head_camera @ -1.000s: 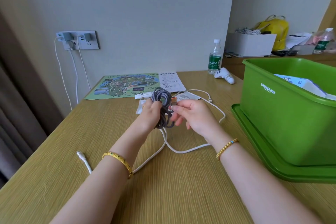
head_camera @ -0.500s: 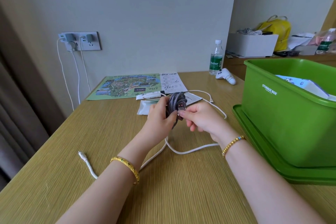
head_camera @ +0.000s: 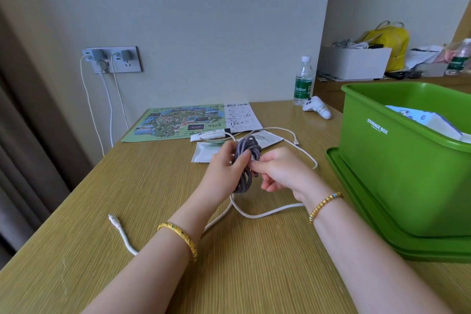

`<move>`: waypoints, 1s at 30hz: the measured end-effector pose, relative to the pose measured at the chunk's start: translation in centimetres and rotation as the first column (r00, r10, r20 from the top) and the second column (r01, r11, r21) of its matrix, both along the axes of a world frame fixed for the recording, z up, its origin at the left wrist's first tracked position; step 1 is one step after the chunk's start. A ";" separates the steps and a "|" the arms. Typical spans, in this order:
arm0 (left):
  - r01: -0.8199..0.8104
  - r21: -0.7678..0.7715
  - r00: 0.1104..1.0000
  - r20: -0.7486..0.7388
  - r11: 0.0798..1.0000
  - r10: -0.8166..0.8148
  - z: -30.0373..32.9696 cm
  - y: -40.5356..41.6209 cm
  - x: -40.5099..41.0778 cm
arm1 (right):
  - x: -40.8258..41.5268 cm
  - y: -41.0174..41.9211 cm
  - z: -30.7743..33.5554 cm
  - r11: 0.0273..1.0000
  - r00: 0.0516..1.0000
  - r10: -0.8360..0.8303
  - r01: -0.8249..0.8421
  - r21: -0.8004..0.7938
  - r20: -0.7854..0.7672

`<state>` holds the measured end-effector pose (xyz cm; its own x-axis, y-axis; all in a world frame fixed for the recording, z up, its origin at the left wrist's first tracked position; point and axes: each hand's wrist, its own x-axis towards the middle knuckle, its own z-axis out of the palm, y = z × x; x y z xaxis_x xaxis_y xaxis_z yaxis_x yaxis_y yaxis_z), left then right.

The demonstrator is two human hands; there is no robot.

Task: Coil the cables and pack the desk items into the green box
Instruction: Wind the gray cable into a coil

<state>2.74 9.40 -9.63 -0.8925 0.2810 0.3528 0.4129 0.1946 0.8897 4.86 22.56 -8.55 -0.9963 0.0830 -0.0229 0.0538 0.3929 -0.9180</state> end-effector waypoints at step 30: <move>-0.132 0.293 0.977 0.198 0.947 0.075 -0.2 0.3 -0.7 | 0.2 -3.0 -0.2 0.938 0.927 -0.183 0.265 0.225 -0.328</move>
